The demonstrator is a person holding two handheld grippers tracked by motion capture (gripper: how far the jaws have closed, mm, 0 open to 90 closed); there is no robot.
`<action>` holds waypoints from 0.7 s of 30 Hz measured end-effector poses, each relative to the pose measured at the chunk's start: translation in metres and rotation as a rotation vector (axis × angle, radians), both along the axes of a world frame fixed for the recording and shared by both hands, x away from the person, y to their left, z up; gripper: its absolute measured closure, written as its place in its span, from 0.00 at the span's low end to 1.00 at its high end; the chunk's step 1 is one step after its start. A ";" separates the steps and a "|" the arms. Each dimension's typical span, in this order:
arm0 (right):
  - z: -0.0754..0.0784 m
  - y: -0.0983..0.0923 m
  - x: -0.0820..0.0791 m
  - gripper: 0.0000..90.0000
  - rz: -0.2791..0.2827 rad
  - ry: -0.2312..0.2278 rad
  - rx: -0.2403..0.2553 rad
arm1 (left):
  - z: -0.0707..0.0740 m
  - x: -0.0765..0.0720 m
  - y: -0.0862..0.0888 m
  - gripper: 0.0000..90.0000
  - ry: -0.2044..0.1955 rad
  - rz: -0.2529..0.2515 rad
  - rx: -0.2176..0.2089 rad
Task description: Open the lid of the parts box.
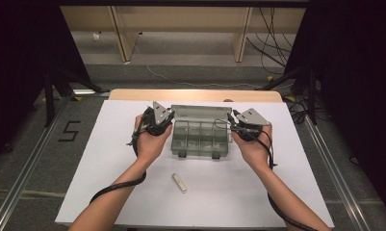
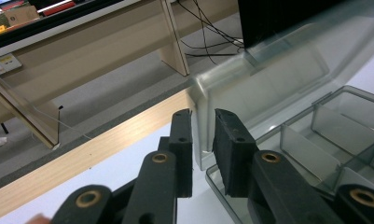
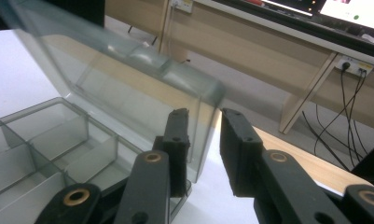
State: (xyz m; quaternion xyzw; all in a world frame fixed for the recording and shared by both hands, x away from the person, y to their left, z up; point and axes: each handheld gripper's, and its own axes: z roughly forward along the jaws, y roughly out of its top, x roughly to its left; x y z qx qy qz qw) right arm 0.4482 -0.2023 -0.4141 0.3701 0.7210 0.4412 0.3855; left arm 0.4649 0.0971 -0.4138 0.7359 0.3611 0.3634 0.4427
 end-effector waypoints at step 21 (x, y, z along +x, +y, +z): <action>-0.001 0.003 0.006 0.93 -0.038 -0.027 0.015 | 0.001 0.005 -0.004 0.92 -0.030 0.005 0.025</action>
